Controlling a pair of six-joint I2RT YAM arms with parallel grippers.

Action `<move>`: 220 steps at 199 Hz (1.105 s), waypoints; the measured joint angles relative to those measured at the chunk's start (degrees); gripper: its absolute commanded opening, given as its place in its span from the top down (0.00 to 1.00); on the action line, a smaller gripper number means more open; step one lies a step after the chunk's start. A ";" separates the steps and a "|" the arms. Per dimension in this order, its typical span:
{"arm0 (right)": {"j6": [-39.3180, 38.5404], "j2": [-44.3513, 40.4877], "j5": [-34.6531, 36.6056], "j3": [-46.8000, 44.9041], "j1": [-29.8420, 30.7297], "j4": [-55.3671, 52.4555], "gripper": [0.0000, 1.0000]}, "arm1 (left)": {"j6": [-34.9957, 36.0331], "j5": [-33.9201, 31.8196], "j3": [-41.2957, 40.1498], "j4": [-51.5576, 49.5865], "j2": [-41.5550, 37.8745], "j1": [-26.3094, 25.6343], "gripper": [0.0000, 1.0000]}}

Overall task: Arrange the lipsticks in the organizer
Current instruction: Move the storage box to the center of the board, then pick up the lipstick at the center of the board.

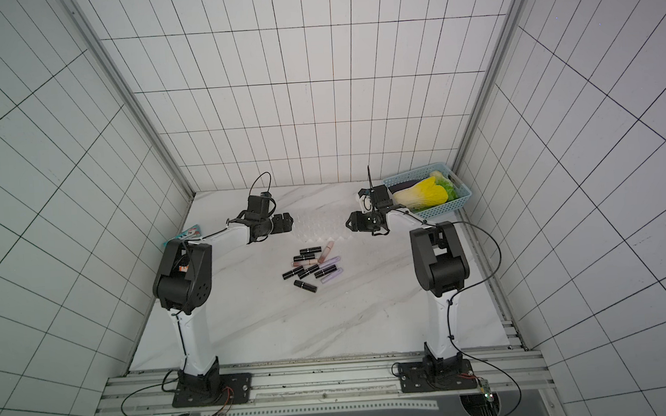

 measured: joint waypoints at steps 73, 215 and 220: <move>-2.78 -12.94 4.66 -2.80 0.48 -6.19 0.16 | 0.07 -3.26 -11.32 -0.04 -14.32 0.00 0.02; -11.41 -20.00 15.89 -0.68 8.44 -19.17 0.24 | -6.95 6.12 -23.52 0.94 -31.36 0.28 0.02; -11.61 -18.16 16.13 0.79 8.07 -19.02 0.24 | -7.13 6.54 -23.52 0.94 -31.08 0.28 0.02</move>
